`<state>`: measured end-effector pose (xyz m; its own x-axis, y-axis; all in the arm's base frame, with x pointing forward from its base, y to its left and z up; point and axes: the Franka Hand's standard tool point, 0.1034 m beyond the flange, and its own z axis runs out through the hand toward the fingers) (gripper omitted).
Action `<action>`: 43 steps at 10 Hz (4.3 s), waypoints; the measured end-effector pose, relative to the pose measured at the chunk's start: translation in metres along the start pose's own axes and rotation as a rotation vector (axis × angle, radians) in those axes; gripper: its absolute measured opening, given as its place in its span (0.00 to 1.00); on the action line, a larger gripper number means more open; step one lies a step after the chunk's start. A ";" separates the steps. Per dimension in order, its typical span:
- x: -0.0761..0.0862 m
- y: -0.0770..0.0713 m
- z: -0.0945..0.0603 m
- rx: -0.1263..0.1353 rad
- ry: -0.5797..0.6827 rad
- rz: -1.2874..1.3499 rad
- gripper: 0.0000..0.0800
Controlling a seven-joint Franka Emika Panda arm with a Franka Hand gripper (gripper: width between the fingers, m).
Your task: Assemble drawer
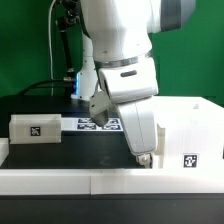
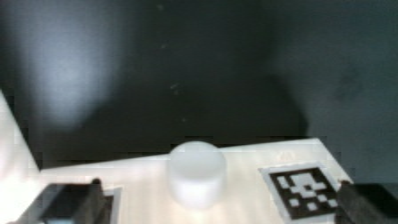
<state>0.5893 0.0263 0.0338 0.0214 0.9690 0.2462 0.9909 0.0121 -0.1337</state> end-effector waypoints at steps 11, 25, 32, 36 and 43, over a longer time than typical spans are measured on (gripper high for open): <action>-0.070 -0.015 -0.026 -0.036 -0.057 0.011 0.81; -0.129 -0.109 -0.054 -0.073 -0.077 0.480 0.81; -0.156 -0.163 -0.048 -0.129 -0.037 1.017 0.81; -0.154 -0.163 -0.047 -0.135 -0.021 1.265 0.81; -0.162 -0.201 -0.006 -0.248 -0.030 1.372 0.81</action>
Offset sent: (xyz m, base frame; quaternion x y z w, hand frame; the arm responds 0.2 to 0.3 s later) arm 0.0054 0.0359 0.0089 0.0042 -0.0078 0.0041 1.0000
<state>0.3872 -0.1349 0.0267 0.9835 0.1767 0.0380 0.1791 -0.9809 -0.0763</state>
